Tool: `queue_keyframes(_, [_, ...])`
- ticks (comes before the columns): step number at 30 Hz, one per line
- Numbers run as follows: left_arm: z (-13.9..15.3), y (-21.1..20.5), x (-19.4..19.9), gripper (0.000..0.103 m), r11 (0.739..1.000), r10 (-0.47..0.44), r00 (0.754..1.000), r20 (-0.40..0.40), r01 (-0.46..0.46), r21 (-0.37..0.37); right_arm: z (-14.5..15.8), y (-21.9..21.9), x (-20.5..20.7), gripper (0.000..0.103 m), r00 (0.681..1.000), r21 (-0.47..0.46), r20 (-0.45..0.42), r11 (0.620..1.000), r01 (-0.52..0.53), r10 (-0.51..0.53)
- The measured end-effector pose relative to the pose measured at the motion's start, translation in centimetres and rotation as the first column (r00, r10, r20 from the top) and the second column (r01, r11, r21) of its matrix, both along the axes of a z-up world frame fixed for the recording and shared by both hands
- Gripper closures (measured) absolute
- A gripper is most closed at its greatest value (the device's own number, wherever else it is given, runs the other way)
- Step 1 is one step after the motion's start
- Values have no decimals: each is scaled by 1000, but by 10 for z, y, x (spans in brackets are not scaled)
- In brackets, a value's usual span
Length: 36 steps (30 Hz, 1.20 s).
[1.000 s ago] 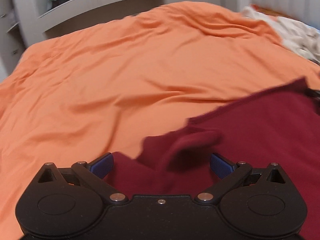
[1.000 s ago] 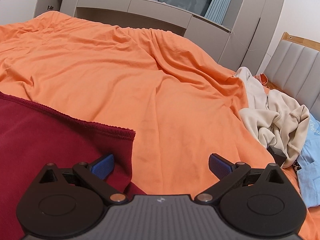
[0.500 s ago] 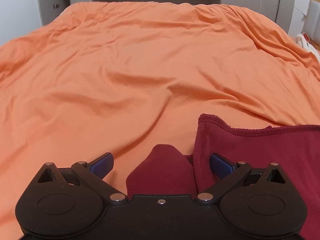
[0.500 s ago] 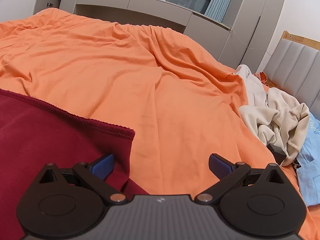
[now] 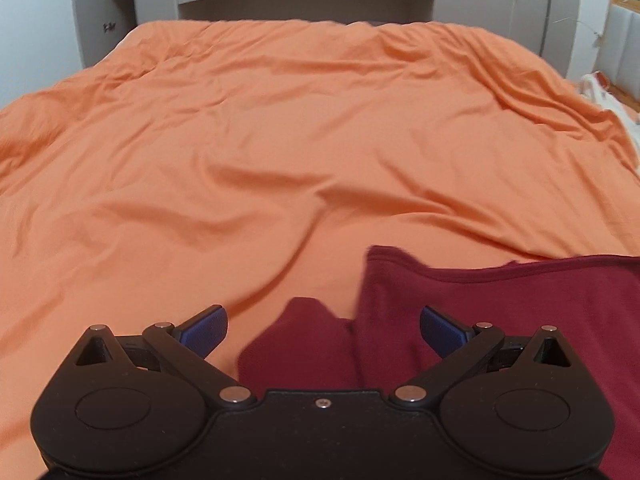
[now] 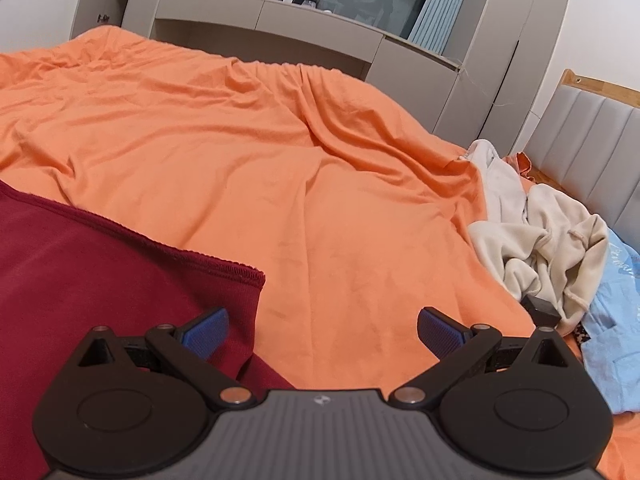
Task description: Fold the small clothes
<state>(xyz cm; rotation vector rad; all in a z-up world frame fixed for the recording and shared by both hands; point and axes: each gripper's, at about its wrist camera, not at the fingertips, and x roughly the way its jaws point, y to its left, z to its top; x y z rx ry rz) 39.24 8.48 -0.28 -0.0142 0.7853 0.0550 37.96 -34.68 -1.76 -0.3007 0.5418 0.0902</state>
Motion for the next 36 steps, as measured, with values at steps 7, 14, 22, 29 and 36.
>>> queue_keyframes(7, [16, -26, -37, 1, 998, -67, 996, 65, 67, 0, 10, -3, -46, 0, 998, 71, -12, 996, -62, 63])
queue_keyframes(14, [21, -39, -93, 1, 994, -108, 987, 120, 110, -15, 5, 8, -108, 0, 996, 81, -7, 993, -90, 91])
queue_keyframes(22, [15, -47, -159, 1, 988, -157, 976, 151, 155, 25, 5, -5, -164, 0, 998, 248, 24, 966, -69, 66])
queue_keyframes(29, [8, -33, -188, 1, 993, -112, 983, 145, 118, -33, 0, -20, -179, 21, 998, 451, -12, 891, -45, 57])
queue_keyframes(36, [12, -16, -200, 3, 988, -52, 980, 191, 78, -135, -5, -20, -178, 55, 999, 479, -33, 878, -7, 26])
